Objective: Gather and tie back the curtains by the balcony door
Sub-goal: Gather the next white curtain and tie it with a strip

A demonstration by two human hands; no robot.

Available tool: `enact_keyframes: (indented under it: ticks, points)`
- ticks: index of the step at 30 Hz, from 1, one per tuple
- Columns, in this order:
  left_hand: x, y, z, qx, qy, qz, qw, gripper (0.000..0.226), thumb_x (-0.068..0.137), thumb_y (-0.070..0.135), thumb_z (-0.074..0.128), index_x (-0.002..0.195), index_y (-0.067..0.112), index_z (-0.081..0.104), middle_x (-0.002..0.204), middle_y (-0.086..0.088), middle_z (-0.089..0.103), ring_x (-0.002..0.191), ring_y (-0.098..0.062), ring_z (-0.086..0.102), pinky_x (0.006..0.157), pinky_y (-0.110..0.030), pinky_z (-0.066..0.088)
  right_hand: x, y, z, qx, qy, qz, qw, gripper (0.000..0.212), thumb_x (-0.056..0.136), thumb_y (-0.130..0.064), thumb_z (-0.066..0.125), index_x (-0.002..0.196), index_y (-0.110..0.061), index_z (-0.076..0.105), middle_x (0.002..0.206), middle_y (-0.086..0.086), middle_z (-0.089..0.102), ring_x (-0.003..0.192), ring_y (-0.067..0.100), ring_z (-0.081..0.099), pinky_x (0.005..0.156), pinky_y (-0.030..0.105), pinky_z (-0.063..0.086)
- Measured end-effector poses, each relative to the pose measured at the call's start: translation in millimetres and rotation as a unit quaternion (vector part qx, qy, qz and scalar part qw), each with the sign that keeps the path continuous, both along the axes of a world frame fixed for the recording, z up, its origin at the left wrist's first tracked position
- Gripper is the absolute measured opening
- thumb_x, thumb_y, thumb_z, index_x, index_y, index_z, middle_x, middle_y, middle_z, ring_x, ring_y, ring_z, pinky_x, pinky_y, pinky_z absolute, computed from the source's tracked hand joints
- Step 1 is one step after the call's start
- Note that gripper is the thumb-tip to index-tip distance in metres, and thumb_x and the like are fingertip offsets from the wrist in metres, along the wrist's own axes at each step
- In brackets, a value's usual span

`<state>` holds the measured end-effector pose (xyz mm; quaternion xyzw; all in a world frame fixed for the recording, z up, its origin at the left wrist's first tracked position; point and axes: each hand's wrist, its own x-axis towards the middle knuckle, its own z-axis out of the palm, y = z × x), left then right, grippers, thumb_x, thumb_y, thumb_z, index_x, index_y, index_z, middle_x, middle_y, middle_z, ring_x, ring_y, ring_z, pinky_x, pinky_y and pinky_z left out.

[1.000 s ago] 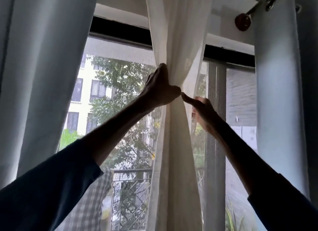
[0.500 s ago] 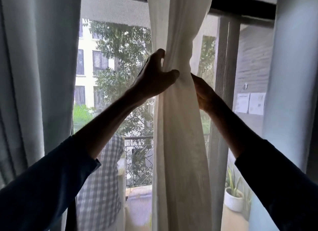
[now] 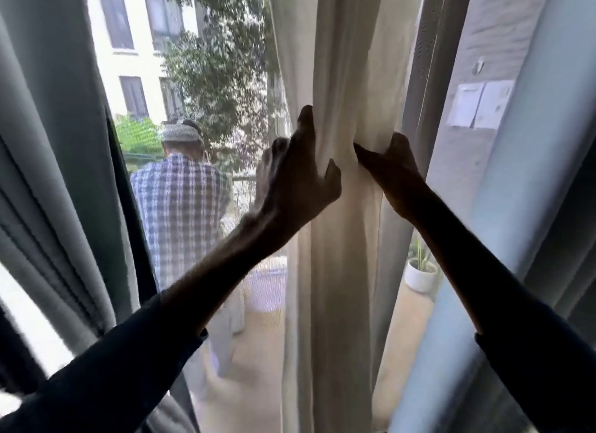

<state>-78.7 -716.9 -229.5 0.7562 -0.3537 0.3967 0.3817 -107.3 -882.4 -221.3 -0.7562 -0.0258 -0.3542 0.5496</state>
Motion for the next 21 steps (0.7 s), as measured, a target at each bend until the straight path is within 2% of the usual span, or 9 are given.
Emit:
enact_keyframes:
  ticks: [4, 7, 9, 11, 13, 14, 16, 18, 21]
  points:
    - [-14.1, -6.2, -42.1, 0.064, 0.037, 0.033, 0.997, 0.067, 0.082, 0.033, 0.059, 0.143, 0.010, 0.040, 0.095, -0.014, 0.069, 0.082, -0.039, 0.065, 0.072, -0.045, 0.056, -20.8, 5.3, -57.1, -0.021, 0.000, -0.048, 0.999, 0.022, 0.089, -0.014, 0.076, 0.082, -0.031, 0.063, 0.078, -0.015, 0.067, 0.059, -0.012, 0.065, 0.056, 0.009, 0.050]
    - [-28.3, -8.8, -71.1, 0.116, 0.076, 0.049, 0.989, 0.051, 0.085, 0.030, 0.059, 0.129, 0.008, 0.049, 0.088, -0.019, 0.067, 0.079, -0.043, 0.065, 0.063, -0.040, 0.053, -33.4, 9.7, -102.8, -0.014, 0.060, -0.073, 0.995, 0.011, 0.087, -0.032, 0.076, 0.082, -0.023, 0.072, 0.076, -0.008, 0.074, 0.068, 0.002, 0.072, 0.064, 0.030, 0.059]
    - [-35.3, -9.7, -88.3, 0.141, 0.108, 0.051, 0.983, 0.040, 0.087, 0.028, 0.058, 0.121, 0.007, 0.052, 0.091, -0.021, 0.066, 0.082, -0.044, 0.065, 0.063, -0.040, 0.048, -41.7, 11.5, -130.7, -0.022, 0.106, -0.080, 0.991, 0.044, 0.080, -0.055, 0.069, 0.089, -0.013, 0.074, 0.082, 0.004, 0.077, 0.079, 0.021, 0.076, 0.073, 0.048, 0.061]
    - [-38.5, -11.9, -104.3, 0.167, 0.142, 0.043, 0.975, 0.035, 0.089, 0.026, 0.057, 0.117, 0.006, 0.052, 0.095, -0.023, 0.065, 0.084, -0.045, 0.065, 0.063, -0.040, 0.049, -50.3, 11.6, -157.6, -0.039, 0.118, -0.051, 0.991, 0.051, 0.084, -0.062, 0.062, 0.101, -0.015, 0.073, 0.090, 0.008, 0.077, 0.089, 0.030, 0.074, 0.081, 0.056, 0.058]
    - [-40.2, -13.8, -117.8, 0.186, 0.172, 0.034, 0.967, 0.031, 0.088, 0.024, 0.059, 0.112, 0.004, 0.051, 0.096, -0.022, 0.063, 0.084, -0.045, 0.064, 0.059, -0.038, 0.046, -59.5, 13.5, -180.7, -0.001, 0.135, 0.023, 0.991, 0.037, 0.096, -0.049, 0.060, 0.115, -0.019, 0.071, 0.106, 0.003, 0.077, 0.106, 0.023, 0.071, 0.095, 0.050, 0.055]
    - [-41.5, -14.9, -123.0, 0.197, 0.182, 0.032, 0.963, 0.031, 0.088, 0.023, 0.060, 0.110, 0.004, 0.049, 0.096, -0.022, 0.063, 0.085, -0.044, 0.063, 0.058, -0.037, 0.042, -62.9, 12.7, -192.0, 0.034, 0.145, 0.063, 0.987, 0.031, 0.099, -0.039, 0.060, 0.123, -0.020, 0.068, 0.114, -0.002, 0.075, 0.114, 0.018, 0.068, 0.100, 0.041, 0.053]
    - [-43.4, -18.0, -135.2, 0.224, 0.188, 0.025, 0.956, 0.034, 0.089, 0.021, 0.060, 0.113, 0.001, 0.048, 0.094, -0.020, 0.061, 0.085, -0.044, 0.062, 0.058, -0.036, 0.036, -68.2, 9.7, -212.2, 0.083, 0.159, 0.126, 0.976, 0.029, 0.099, -0.026, 0.060, 0.128, -0.024, 0.061, 0.120, -0.010, 0.073, 0.118, 0.009, 0.063, 0.101, 0.026, 0.050]
    - [-46.6, -21.2, -146.5, 0.243, 0.188, 0.006, 0.952, 0.039, 0.091, 0.019, 0.057, 0.120, -0.004, 0.045, 0.085, -0.017, 0.057, 0.080, -0.045, 0.062, 0.056, -0.036, 0.033, -72.9, 2.8, -230.2, 0.078, 0.175, 0.138, 0.972, 0.038, 0.094, -0.018, 0.059, 0.130, -0.029, 0.057, 0.123, -0.012, 0.070, 0.120, 0.009, 0.061, 0.101, 0.024, 0.048]
    - [-47.1, -24.7, -160.1, 0.245, 0.197, -0.026, 0.949, 0.046, 0.093, 0.020, 0.053, 0.128, -0.007, 0.042, 0.093, -0.025, 0.062, 0.079, -0.048, 0.061, 0.055, -0.037, 0.033, -84.9, -2.7, -243.7, 0.030, 0.192, 0.134, 0.972, 0.060, 0.088, -0.005, 0.068, 0.139, -0.031, 0.048, 0.128, -0.017, 0.067, 0.123, 0.005, 0.059, 0.100, 0.022, 0.049]
